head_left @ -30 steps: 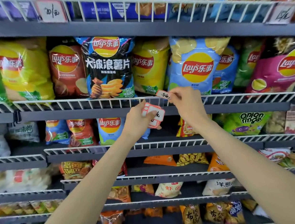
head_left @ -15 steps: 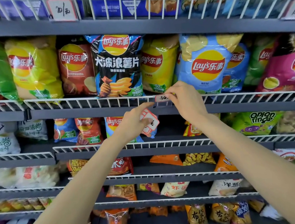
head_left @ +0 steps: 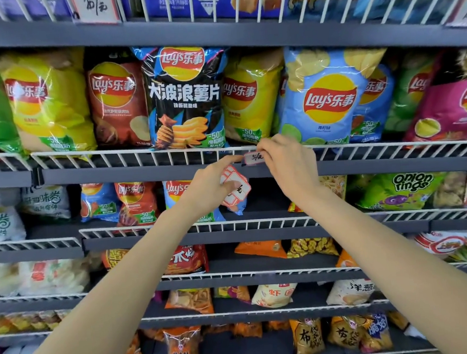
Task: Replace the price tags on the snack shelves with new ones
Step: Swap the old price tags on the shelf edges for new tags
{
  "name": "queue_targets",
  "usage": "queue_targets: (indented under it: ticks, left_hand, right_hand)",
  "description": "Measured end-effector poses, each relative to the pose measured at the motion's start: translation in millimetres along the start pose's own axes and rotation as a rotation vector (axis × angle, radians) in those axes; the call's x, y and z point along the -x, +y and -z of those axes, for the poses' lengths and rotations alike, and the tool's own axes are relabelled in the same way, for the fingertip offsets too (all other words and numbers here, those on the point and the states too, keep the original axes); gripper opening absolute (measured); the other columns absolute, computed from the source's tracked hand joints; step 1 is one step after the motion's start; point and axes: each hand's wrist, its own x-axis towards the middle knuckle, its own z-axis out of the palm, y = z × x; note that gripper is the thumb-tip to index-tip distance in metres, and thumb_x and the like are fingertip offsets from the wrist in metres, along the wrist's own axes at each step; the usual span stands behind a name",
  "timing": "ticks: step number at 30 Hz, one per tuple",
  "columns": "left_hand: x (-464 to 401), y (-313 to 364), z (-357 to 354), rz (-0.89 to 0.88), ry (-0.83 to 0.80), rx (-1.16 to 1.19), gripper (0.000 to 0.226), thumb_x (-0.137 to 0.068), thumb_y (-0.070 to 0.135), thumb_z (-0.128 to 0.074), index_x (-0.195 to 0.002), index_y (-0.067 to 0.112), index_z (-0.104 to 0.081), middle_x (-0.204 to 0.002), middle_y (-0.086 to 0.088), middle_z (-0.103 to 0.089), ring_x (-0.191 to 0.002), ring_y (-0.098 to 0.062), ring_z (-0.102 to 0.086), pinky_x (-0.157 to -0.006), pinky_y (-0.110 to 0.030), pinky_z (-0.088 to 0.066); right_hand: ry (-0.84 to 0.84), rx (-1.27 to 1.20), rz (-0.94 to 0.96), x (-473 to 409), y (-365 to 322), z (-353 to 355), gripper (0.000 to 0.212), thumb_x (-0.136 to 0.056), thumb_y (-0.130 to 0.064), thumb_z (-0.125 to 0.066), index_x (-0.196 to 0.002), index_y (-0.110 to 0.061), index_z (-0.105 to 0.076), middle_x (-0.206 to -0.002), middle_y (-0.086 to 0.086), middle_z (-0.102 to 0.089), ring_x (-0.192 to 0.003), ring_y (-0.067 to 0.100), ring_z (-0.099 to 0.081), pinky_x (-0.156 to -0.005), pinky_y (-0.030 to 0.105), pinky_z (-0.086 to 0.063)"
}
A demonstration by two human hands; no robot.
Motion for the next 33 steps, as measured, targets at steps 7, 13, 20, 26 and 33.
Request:
queue_targets:
  ticks: [7,13,20,26,33]
  left_hand:
    - [-1.8,-0.3,0.7,-0.011,0.006,-0.016,0.049,-0.093,0.015,-0.054,-0.136,0.033,-0.040,-0.086,-0.014,-0.064,-0.055,-0.015,-0.050,-0.045,-0.012,-0.037]
    - [-4.7,-2.0,1.8,-0.024,-0.007,-0.037,0.053,-0.092,0.015,-0.055,-0.139,0.032,-0.037,-0.077,-0.013,-0.062,-0.056,-0.022,-0.047,-0.045,-0.016,-0.035]
    - [-10.4,11.0,8.5,-0.087,-0.010,-0.281,0.072,-0.093,0.005,-0.049,-0.145,0.040,-0.016,-0.057,-0.006,-0.038,-0.044,-0.019,-0.034,-0.041,-0.024,-0.026]
    - [-19.5,7.8,3.3,-0.094,-0.016,-0.391,0.080,-0.087,-0.004,-0.051,-0.145,0.040,-0.018,-0.056,0.000,-0.037,-0.045,-0.014,-0.038,-0.040,-0.023,-0.029]
    - [-22.8,5.8,3.7,-0.096,-0.019,-0.426,0.080,-0.086,-0.006,-0.040,-0.144,0.043,-0.014,-0.066,-0.006,-0.048,-0.058,-0.026,-0.059,-0.057,-0.037,-0.054]
  right_hand:
    - [-0.018,0.153,-0.010,6.5,-6.8,0.5,0.042,-0.050,-0.001,-0.086,-0.084,-0.013,-0.066,-0.070,0.004,-0.059,-0.060,0.022,-0.058,-0.041,0.014,-0.011]
    - [-0.004,0.160,-0.023,10.8,-7.1,-3.2,0.043,-0.051,0.000,-0.085,-0.086,-0.013,-0.064,-0.079,0.004,-0.060,-0.066,0.022,-0.059,-0.048,0.011,0.000]
    - [0.056,0.080,-0.026,9.7,-4.8,-6.6,0.037,-0.059,-0.003,-0.083,-0.089,-0.016,-0.065,-0.078,0.004,-0.059,-0.061,0.022,-0.060,-0.042,0.018,-0.021]
    - [0.052,0.068,-0.039,9.7,-3.9,-7.6,0.032,-0.063,-0.005,-0.082,-0.088,-0.016,-0.065,-0.078,0.003,-0.059,-0.061,0.021,-0.060,-0.038,0.018,-0.025]
    - [0.018,0.100,-0.087,8.3,-7.0,-5.7,0.024,-0.072,-0.007,-0.076,-0.092,-0.015,-0.066,-0.082,0.006,-0.057,-0.072,0.025,-0.058,-0.042,0.019,-0.020]
